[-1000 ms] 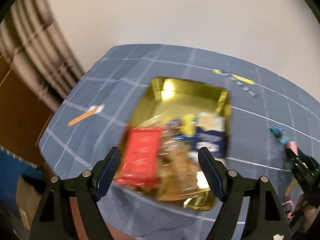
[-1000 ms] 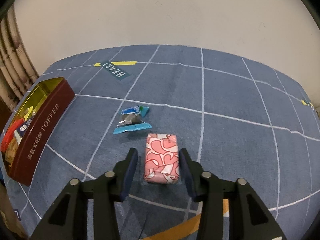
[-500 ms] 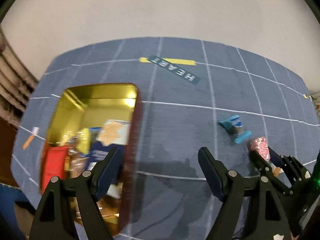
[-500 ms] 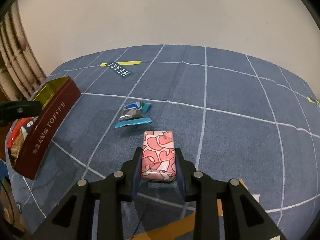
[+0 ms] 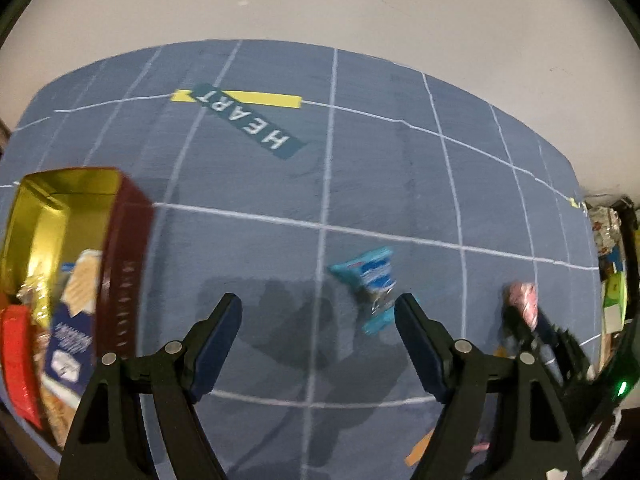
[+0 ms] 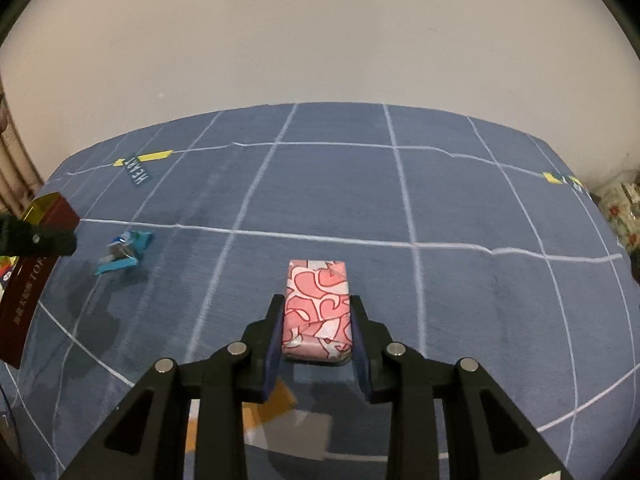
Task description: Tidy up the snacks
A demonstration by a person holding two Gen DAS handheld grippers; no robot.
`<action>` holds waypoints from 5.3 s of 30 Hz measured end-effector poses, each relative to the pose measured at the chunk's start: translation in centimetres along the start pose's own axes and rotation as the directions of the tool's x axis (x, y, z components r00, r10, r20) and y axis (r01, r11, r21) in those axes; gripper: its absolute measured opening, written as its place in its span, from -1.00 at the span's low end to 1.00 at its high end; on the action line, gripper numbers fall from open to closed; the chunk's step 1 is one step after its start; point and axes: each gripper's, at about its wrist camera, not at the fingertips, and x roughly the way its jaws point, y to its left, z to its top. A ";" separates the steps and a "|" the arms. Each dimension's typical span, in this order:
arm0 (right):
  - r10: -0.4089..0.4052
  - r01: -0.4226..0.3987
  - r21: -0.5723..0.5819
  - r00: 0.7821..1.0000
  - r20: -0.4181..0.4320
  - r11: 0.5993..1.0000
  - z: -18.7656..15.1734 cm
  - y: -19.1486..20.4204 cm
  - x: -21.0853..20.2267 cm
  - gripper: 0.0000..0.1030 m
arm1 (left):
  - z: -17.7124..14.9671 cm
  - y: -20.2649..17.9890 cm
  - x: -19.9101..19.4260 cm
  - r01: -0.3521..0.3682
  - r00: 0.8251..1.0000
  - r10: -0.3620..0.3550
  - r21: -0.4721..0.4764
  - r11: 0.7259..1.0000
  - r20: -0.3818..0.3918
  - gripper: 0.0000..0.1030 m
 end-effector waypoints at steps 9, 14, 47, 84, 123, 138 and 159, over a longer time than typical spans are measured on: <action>-0.012 0.012 -0.018 1.000 0.000 1.000 -0.4 -0.1 0.0 -0.37 | 2.2 -1.1 2.7 0.056 0.993 -0.065 -0.090 0.994 -0.101 0.03; -0.018 0.018 -0.024 1.000 -0.001 1.000 -0.3 0.2 0.0 -0.37 | 2.2 -1.9 3.3 0.047 0.992 -0.056 -0.077 0.996 -0.109 -0.15; -0.053 0.053 -0.050 0.999 -0.005 0.997 -0.3 0.7 0.0 -0.36 | -1.4 0.6 -0.5 0.025 0.997 -0.024 0.012 1.000 -0.067 -0.57; -0.060 0.060 -0.056 0.998 -0.004 0.997 -0.3 0.5 -0.1 -0.37 | -5.1 16.5 -11.1 -0.194 0.978 0.201 -0.118 0.974 0.058 -0.56; -0.092 0.091 -0.065 0.995 -0.023 0.994 -0.5 1.2 -0.5 -0.40 | -8.5 19.4 -8.6 -0.284 0.957 0.287 -0.076 0.956 0.029 -0.17; -0.056 0.055 -0.037 0.998 -0.020 0.998 -0.2 2.9 -2.3 -0.40 | -10.1 19.8 -10.5 -0.309 0.933 0.319 -0.083 0.947 0.165 0.26; 0.113 -0.110 -0.162 0.993 0.013 0.981 2.1 13.9 -5.1 -0.40 | -12.8 21.0 -13.5 -0.286 0.925 0.306 -0.117 0.951 0.227 0.51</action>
